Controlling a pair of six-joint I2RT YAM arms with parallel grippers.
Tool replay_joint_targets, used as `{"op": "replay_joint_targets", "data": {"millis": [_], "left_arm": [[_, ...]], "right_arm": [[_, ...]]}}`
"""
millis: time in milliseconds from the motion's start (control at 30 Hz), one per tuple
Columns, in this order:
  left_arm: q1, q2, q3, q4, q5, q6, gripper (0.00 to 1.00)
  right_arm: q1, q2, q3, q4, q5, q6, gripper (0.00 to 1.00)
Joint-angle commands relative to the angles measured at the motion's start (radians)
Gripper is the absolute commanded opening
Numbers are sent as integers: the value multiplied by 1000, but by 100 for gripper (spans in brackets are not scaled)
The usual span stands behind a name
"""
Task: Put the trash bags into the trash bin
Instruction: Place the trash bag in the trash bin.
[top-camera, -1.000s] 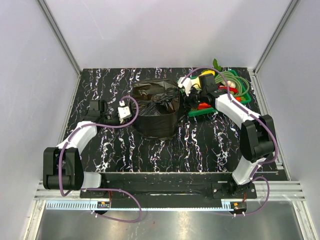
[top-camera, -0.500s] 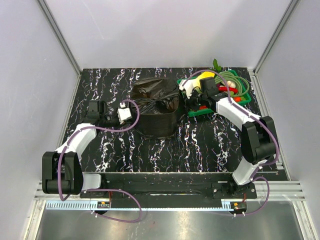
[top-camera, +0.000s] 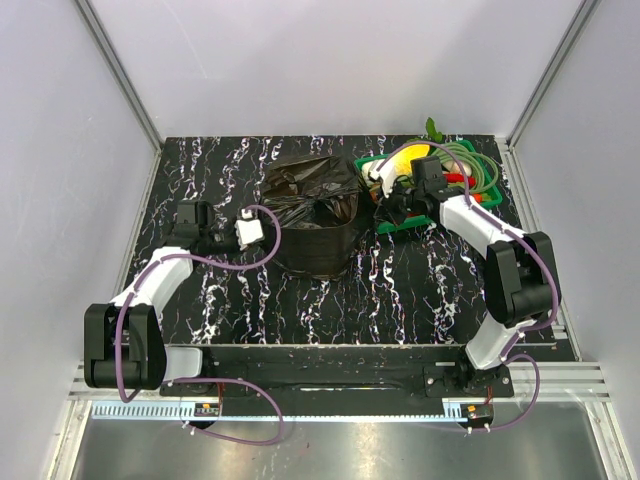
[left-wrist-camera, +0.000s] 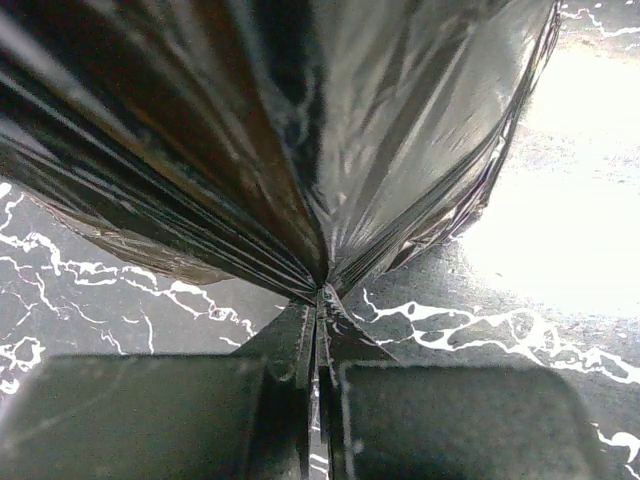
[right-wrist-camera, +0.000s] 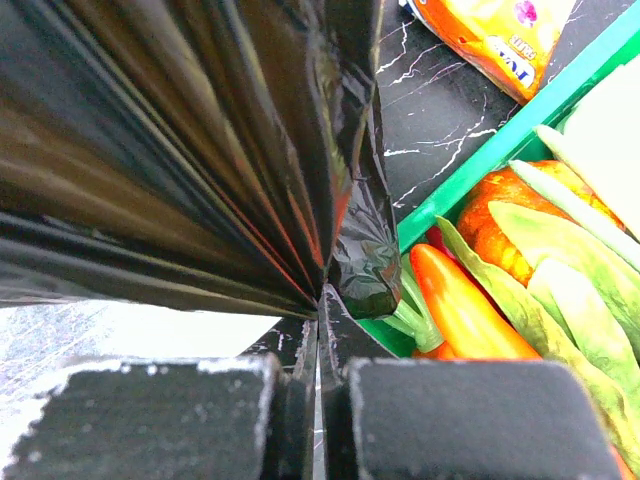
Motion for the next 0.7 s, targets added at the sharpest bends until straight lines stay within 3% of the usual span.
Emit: {"op": "replay_joint_targets", "data": {"millis": [0, 667], "left_arm": [[13, -3, -18, -60, -90, 111, 0], [13, 35, -122, 44, -245, 226, 0]], "right_arm": [[-38, 22, -16, -52, 60, 8, 0], [-38, 62, -34, -33, 156, 54, 0]]}}
